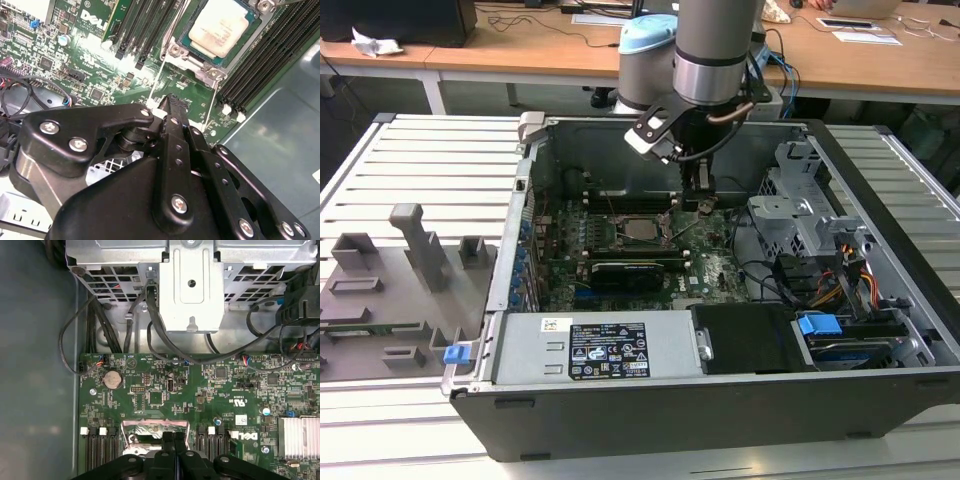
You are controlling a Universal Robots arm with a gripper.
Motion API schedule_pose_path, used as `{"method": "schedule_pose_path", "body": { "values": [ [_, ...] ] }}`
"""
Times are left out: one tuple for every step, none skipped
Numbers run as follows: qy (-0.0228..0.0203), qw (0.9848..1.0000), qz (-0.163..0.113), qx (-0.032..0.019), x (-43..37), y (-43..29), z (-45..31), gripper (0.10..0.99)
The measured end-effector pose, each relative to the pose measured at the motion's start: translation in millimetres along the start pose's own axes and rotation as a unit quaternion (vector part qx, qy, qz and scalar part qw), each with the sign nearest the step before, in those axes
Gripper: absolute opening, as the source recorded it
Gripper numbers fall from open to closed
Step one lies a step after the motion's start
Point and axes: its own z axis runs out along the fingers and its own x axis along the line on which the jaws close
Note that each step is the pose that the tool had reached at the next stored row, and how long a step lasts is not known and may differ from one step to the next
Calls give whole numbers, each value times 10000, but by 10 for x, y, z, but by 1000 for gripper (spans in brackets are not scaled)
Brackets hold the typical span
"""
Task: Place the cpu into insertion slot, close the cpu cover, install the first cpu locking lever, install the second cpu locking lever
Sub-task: 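Close the cpu cover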
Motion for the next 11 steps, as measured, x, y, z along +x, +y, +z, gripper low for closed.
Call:
{"method": "schedule_pose_path", "body": {
  "values": [
    [0,10000,0,0,0,5,2,106],
    [0,10000,0,0,0,8,3,106],
    [0,10000,0,0,0,11,4,106],
    [0,10000,0,0,0,15,5,106],
    [1,10000,0,0,0,21,7,106],
    [1,10000,0,0,0,25,8,106],
    [0,10000,0,0,0,33,9,106],
    [0,10000,0,0,0,42,10,106],
    [0,10000,0,0,0,55,12,106],
    [0,10000,-2,0,2,85,17,106],
    [0,10000,-4,0,3,97,18,106]
  ]
}}
